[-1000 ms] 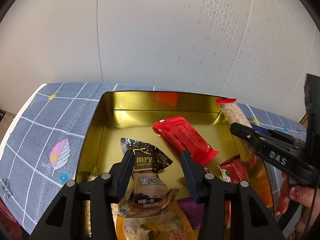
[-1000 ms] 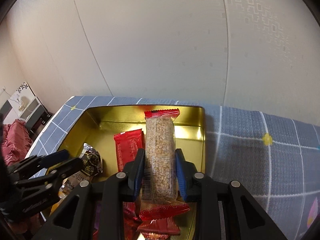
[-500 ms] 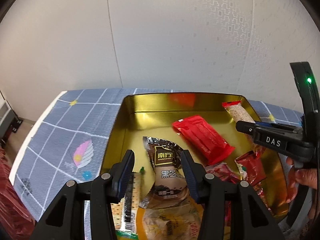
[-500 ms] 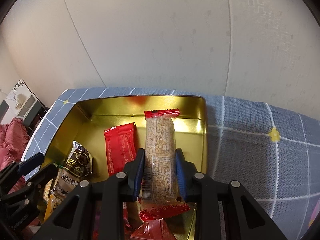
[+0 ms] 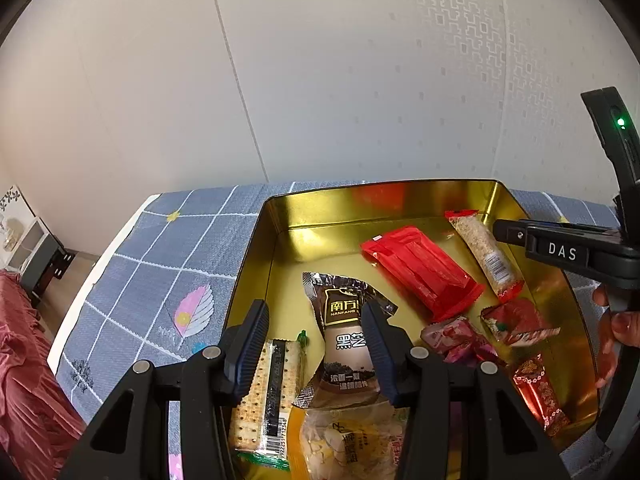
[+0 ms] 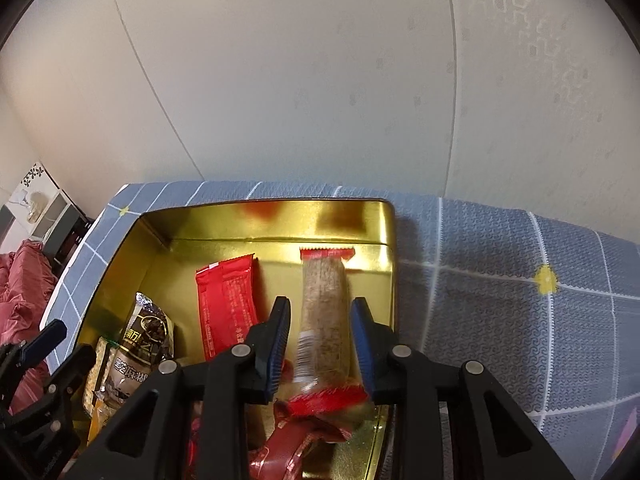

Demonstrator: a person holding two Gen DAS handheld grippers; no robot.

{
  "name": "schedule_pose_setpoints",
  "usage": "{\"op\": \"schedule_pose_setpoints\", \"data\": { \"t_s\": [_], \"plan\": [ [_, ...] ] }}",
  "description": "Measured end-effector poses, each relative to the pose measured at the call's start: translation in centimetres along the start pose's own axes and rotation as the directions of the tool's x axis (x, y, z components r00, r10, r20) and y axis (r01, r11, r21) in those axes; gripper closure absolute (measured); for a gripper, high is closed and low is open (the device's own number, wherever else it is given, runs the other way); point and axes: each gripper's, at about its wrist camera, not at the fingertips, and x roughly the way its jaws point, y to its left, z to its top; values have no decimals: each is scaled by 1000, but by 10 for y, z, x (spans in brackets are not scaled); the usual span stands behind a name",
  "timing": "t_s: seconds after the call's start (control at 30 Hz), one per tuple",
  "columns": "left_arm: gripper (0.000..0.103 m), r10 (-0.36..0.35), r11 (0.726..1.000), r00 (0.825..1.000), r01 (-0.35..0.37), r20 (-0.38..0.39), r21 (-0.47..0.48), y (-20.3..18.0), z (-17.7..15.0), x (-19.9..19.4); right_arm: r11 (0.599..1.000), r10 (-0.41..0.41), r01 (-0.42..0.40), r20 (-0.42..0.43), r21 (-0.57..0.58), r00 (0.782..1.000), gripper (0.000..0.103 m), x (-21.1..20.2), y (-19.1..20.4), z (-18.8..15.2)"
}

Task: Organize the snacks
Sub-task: 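Lower the oat bar into the gold tray and open the right gripper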

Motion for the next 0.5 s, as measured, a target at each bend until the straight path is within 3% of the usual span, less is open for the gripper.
{"op": "schedule_pose_setpoints", "data": {
  "t_s": [0.4,0.5],
  "plan": [
    [54,-24,999,999,23,-35,-33,4,0,-3,1000,-16,18,98,-18,995,70,-29,6,-12],
    [54,-28,999,999,27,-36,-40,4,-3,-6,1000,-17,17,130,7,991,63,-38,6,-21]
  ]
}}
